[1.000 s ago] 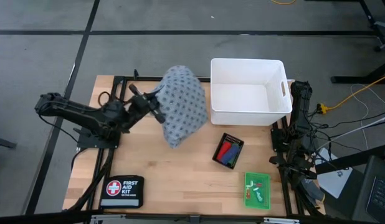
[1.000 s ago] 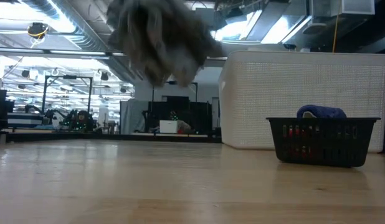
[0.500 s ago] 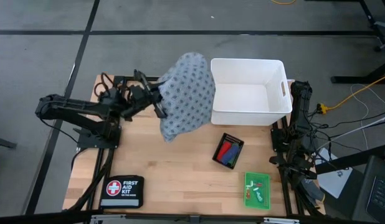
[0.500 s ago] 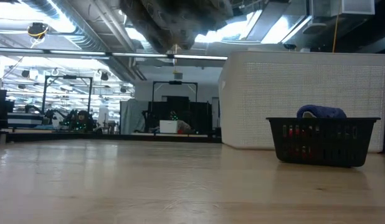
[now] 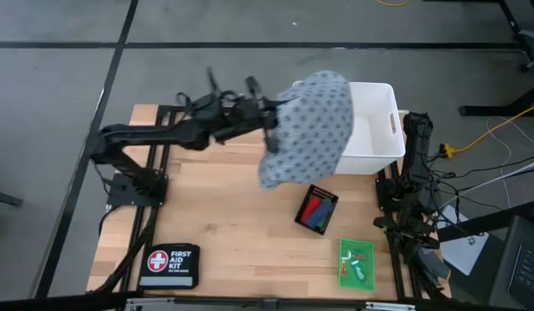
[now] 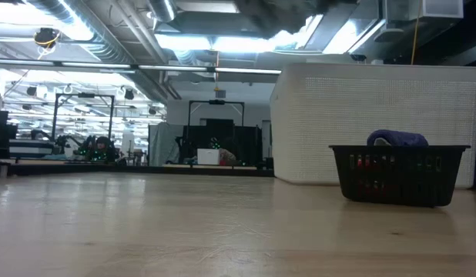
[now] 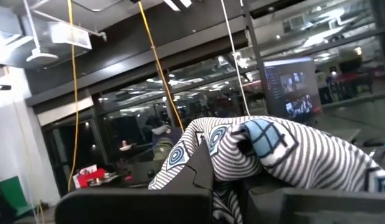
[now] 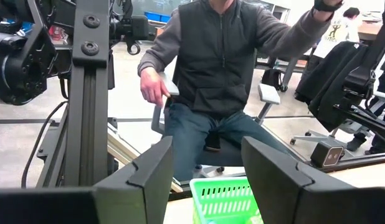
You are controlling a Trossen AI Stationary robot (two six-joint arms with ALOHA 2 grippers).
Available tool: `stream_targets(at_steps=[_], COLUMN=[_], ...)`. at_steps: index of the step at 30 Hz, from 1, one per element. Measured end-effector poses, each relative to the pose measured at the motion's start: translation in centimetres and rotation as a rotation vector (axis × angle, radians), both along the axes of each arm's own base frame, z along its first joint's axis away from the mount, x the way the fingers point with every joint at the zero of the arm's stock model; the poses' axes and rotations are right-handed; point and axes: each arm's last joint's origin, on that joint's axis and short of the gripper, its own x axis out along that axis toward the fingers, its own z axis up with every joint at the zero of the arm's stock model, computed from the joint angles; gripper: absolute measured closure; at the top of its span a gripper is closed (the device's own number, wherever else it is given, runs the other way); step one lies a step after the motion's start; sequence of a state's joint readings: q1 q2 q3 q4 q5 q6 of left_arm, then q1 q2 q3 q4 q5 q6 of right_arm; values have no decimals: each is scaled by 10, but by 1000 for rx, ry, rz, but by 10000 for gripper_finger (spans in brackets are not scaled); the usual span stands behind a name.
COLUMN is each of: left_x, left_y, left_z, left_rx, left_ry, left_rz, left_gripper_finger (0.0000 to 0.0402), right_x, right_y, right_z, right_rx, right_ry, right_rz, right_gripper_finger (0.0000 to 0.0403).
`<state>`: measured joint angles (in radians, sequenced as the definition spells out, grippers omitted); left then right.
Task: Pick & place medical supplies in basket/bin
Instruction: Put the gray patient gown into the white bin
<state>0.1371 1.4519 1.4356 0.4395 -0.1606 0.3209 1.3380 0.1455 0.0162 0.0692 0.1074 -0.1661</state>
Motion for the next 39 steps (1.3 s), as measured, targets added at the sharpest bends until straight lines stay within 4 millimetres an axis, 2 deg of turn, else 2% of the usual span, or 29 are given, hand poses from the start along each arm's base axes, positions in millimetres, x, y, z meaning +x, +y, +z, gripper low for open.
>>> stream_targets(at_steps=[7,12,16,22,29,32,39], left_x=[56,86,104,119,120,123,127], left_y=[34,59,86,126,163,173,174], left_z=[19,29,29,17,-2,-11,-20], left_rx=[44,70,78,77,23,8,10], left_ry=[57,65,92,102,98,113,153], left_rz=[-38,-56,-47,8,-28,-38,-118], left_gripper_finger=[398,398,397,397,398,396,393], right_x=[0,0,0,0,0,0,0], right_y=[0,0,0,0,0,0,0], right_z=[0,0,0,0,0,0,0], right_rx=[0,-1,-1,-2,-2,-2,-3], right_ry=[0,0,0,1,1,1,1], right_rz=[0,0,0,0,0,0,0], right_gripper_finger=[213,213,213,213,213,213,213])
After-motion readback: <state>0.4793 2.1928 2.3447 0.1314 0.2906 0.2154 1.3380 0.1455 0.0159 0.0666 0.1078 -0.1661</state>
